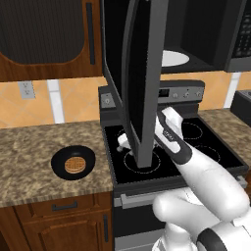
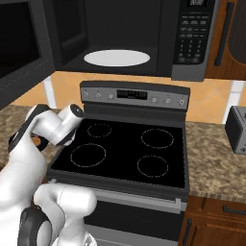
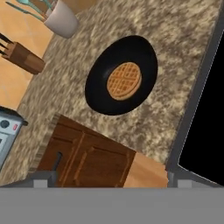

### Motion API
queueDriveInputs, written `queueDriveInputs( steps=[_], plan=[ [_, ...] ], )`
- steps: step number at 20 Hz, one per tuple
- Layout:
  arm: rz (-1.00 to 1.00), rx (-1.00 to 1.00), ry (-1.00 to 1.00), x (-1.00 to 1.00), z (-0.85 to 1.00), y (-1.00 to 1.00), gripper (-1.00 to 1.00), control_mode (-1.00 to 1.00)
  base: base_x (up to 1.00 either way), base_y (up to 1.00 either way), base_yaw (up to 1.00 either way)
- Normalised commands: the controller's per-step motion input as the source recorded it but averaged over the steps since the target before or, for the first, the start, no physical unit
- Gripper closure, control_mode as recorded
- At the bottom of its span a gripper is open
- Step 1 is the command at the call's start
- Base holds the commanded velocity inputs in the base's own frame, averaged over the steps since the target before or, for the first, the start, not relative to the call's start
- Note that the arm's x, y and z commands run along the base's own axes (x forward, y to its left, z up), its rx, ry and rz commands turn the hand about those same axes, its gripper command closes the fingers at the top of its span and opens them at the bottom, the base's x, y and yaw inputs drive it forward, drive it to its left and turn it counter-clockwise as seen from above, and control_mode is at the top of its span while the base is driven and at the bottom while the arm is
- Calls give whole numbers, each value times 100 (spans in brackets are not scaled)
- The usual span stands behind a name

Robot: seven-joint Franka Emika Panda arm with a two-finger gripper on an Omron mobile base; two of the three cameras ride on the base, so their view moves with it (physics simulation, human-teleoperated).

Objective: Open the microwave, place the bowl with waffle inside the microwave, then close the microwave door and turn it on.

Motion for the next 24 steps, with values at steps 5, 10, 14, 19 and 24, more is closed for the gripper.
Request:
queueDriveInputs(
  steps=[5, 10, 14, 19, 24],
  plan=[
    [0, -1, 3, 30, -33, 49, -100, -100, 0, 0, 0],
    [0, -1, 6, 36, -35, 30, -100, -100, 0, 0, 0],
    [-1, -1, 6, 40, -28, 34, -100, -100, 0, 0, 0],
    [-2, -4, 7, 45, -26, 34, -100, -100, 0, 0, 0],
    [-5, -8, 9, 47, -35, 14, -100, -100, 0, 0, 0]
  ],
)
